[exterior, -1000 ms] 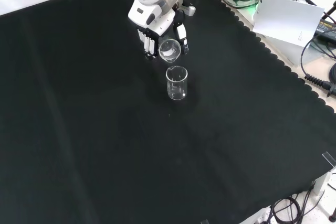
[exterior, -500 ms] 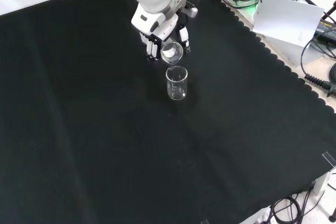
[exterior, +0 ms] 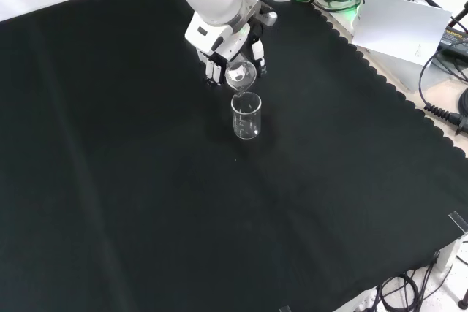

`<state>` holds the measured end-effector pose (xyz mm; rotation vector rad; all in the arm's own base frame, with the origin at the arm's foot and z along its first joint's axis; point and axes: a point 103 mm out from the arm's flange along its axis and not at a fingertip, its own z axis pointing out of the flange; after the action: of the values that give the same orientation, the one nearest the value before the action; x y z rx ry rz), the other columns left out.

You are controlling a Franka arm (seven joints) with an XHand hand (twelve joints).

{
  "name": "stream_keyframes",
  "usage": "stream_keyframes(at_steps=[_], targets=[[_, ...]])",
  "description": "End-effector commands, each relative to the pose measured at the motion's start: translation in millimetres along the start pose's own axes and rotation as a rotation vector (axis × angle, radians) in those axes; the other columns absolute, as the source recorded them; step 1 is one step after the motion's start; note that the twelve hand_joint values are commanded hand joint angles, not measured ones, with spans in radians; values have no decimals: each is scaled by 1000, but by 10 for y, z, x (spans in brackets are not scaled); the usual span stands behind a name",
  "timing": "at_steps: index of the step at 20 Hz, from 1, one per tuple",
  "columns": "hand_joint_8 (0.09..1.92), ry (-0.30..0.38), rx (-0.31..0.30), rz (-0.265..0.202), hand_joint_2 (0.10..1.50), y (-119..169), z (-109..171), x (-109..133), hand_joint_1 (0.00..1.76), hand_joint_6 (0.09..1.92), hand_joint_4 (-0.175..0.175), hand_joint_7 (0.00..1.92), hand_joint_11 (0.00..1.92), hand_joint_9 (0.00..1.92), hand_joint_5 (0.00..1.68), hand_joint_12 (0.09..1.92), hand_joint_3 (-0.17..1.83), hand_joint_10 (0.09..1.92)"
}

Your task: Pour the water from the handheld beaker into the one on the table.

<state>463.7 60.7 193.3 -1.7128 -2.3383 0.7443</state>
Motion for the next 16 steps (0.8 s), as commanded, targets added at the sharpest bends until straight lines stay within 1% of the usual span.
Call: stream_keyframes(at_steps=[1, 16], targets=[[815, -30, 18, 14, 603, -5, -14, 10, 1309, 842, -175, 1254, 1251, 1566, 1193, 879, 794, 710], [824, -98, 74, 40, 606, 44, -65, 135, 1309, 852, -175, 1249, 1245, 1564, 1188, 883, 794, 714]])
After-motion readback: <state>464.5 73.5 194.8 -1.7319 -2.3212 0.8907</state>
